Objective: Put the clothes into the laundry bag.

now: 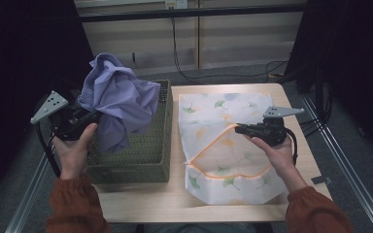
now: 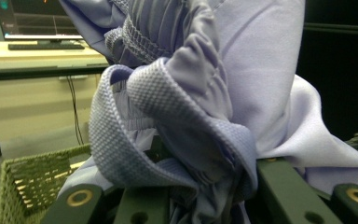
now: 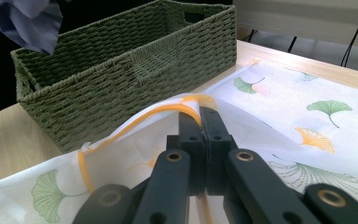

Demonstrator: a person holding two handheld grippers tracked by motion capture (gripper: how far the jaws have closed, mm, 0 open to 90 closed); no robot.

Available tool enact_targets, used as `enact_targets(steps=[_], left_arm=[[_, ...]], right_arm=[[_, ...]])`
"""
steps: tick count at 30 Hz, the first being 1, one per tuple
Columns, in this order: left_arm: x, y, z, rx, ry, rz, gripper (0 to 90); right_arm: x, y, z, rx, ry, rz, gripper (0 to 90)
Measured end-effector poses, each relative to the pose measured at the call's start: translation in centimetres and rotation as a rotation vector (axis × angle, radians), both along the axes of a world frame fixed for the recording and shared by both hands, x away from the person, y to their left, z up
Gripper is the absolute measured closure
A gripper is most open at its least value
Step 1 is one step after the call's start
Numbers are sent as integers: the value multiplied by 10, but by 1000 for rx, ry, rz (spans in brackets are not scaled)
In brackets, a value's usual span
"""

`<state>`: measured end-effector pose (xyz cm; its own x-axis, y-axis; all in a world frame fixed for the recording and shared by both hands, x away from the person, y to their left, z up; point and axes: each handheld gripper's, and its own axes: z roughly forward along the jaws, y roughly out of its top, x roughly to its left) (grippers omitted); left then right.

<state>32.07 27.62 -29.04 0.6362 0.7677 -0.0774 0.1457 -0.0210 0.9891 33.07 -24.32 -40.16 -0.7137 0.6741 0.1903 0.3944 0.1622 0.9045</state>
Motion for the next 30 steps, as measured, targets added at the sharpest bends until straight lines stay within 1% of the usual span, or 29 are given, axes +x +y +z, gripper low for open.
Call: enact_targets(steps=[2,3,5,6,7,12,15,16,17,20,21,23,28,30], left_arm=[[-5,-1,6,-11,-17,-10,758],[-7,-1,8,-7,-28,-15,758],[-10,-2,12,-20,-41,-22,758],[-12,-1,13,-15,-45,-25,758],[-13,-2,14,-22,-48,-25,758],[-17,-4,18,-23,-51,-32,758],[-22,-6,21,-14,-62,-38,759],[-23,-6,22,-24,-63,-39,759],[-24,-6,23,-20,-70,-46,759],[-30,-8,27,-38,-73,-42,759],[-31,-8,28,-41,-74,-51,759],[-34,-10,30,-34,-86,-61,759],[-38,-18,34,-32,-85,-80,758],[-40,-22,36,-19,-91,-90,759]], right_arm=[[0,0,0,0,1,2,893],[0,1,-1,-1,1,1,893],[0,1,-1,-1,3,4,893],[0,1,-1,-3,1,3,893],[0,2,-1,-4,1,5,893],[0,1,-1,-2,2,5,893],[0,1,-1,3,4,6,892],[0,1,-1,2,2,5,893],[0,1,-1,2,2,5,893],[0,1,-1,1,4,5,892],[0,1,-1,2,6,5,893],[0,1,-1,1,8,4,892],[1,1,-3,-2,8,3,892],[1,2,-3,0,10,6,892]])
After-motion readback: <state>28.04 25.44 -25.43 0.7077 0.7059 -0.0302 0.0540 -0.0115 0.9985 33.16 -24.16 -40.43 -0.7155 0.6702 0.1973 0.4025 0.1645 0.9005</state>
